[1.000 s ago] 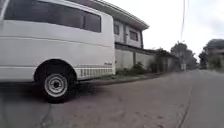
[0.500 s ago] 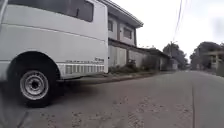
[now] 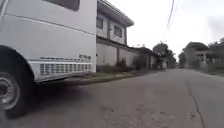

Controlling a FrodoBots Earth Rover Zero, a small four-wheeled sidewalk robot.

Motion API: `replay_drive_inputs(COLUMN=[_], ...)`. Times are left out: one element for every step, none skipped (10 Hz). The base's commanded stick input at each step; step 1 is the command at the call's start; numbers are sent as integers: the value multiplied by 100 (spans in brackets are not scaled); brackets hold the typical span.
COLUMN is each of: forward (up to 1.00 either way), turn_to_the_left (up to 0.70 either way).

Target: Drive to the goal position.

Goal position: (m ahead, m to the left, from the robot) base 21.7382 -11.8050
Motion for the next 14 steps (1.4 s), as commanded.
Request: replay_drive_inputs(forward=[70, 70, 70, 70, 70, 70, 70, 70, 70, 70, 70, 70, 70, 70], turn_to_the_left=[-35, -35, -35, -35, -35, -35, -35, -35, -35, -35, -35, -35, -35, -31])
